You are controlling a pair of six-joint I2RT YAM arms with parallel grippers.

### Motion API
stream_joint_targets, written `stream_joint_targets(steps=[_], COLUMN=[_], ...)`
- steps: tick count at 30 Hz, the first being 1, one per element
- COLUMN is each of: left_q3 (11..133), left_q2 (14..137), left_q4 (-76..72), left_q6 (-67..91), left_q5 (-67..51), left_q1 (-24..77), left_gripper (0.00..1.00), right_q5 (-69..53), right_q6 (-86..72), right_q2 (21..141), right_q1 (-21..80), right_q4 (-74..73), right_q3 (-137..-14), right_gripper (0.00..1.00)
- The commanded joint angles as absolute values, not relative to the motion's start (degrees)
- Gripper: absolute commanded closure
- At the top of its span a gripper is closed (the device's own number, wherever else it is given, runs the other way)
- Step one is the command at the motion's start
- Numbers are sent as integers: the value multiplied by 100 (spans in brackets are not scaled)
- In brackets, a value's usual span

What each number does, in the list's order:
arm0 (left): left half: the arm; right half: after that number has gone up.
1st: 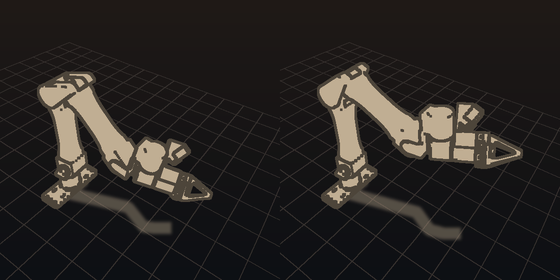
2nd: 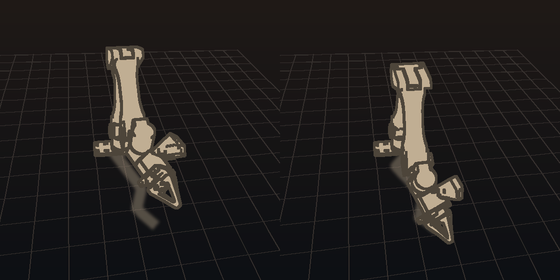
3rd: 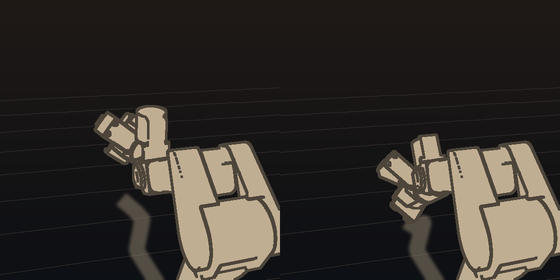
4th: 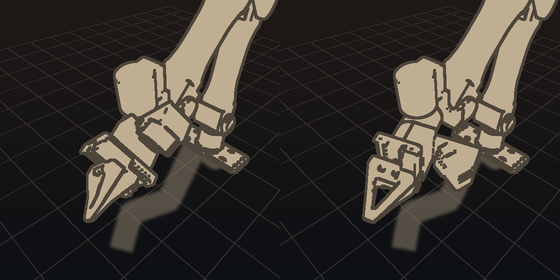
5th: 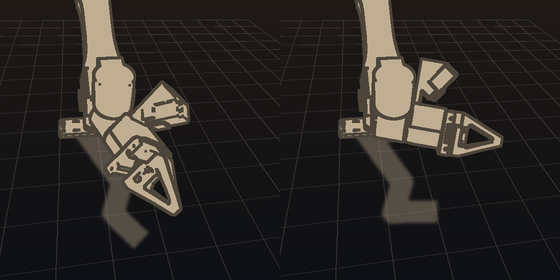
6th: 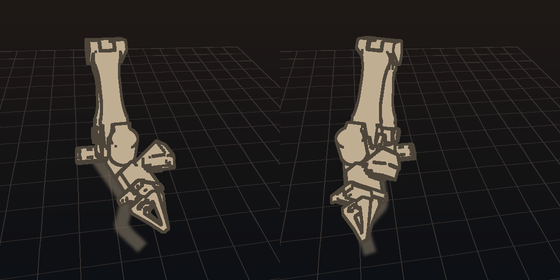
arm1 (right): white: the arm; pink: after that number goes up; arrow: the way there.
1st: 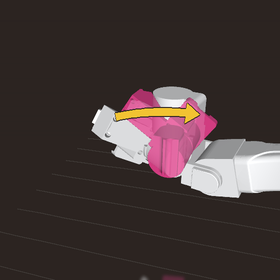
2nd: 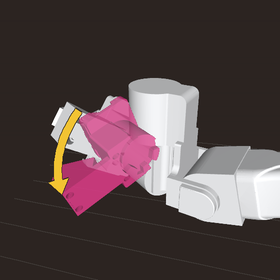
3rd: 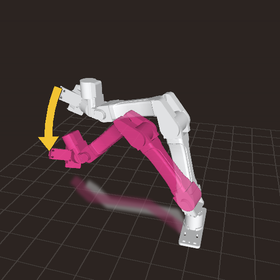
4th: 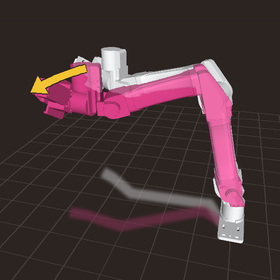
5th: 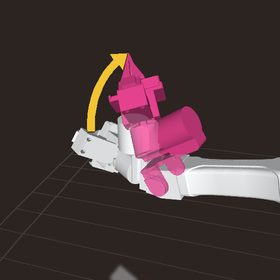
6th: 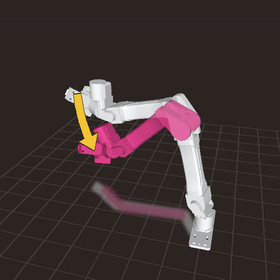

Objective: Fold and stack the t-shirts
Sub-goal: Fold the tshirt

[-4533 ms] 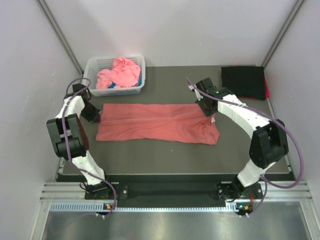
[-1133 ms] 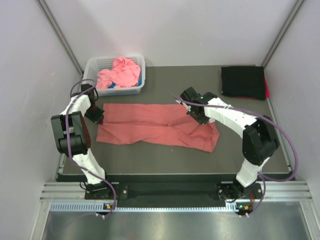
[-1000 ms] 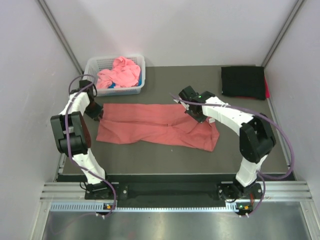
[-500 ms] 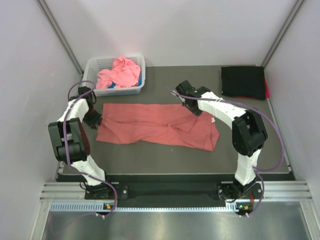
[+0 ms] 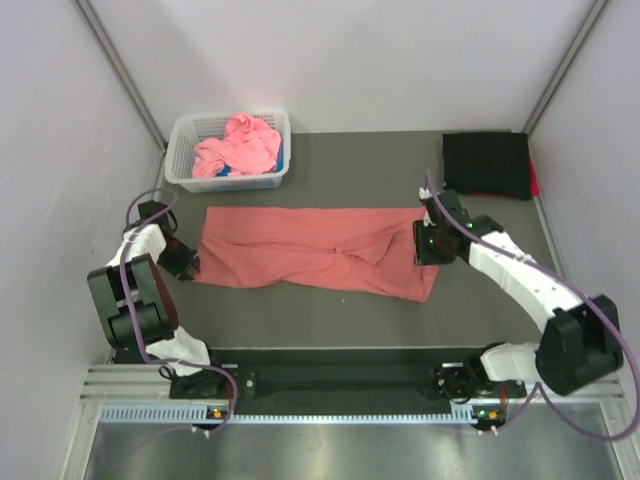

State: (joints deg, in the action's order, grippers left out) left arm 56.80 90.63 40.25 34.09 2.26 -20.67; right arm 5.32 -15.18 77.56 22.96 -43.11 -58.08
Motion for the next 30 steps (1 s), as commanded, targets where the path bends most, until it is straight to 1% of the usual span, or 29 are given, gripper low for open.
stream_joint_targets(steps=[1, 5, 9, 13, 14, 15, 16, 18, 19, 24, 27, 30], left_q3=[5415, 5344, 5317, 5212, 5212, 5221, 5221, 5229, 5256, 5449, 5458, 5423], left_q2=[9079, 9263, 9369, 9500, 9544, 9588, 9641, 9677, 9685, 9712, 9607, 9510], left_q4=[3508, 3384, 3322, 3147, 3146, 3164, 3155, 3173, 3173, 3331, 3349, 3322], left_q6=[3340, 3463, 3524, 3603, 3595, 3586, 3577, 3568, 3551, 3542, 3621, 3656], left_q5=[-429, -624, -756, -782, -756, -756, -747, -677, -651, -431, -361, -422], left_q1=[-2083, -2092, -2092, -2092, -2092, -2100, -2092, -2092, -2092, -2092, -2101, -2092], left_gripper=[67, 67, 67, 70, 72, 77, 79, 87, 100, 100, 100, 100], right_q5=[-569, -721, -632, -729, -729, -695, -686, -642, -624, -397, -360, -544], right_q6=[-2416, -2645, -2602, -2558, -2566, -2575, -2584, -2584, -2584, -2715, -2795, -2804], right_q2=[7085, 6698, 6767, 6952, 6961, 6970, 6978, 6987, 7013, 6873, 6584, 6521], right_q1=[2189, 2127, 2013, 2004, 2013, 2004, 1995, 1969, 1951, 1863, 1872, 1863], right_q4=[-3369, -2989, -2936, -2699, -2629, -2611, -2558, -2505, -2514, -2706, -2716, -2461], right_q3=[-4961, -4308, -4026, -3859, -3824, -3736, -3701, -3604, -3586, -3533, -3419, -3287], right_gripper=[61, 58, 57, 57, 57, 57, 57, 59, 60, 67, 62, 62])
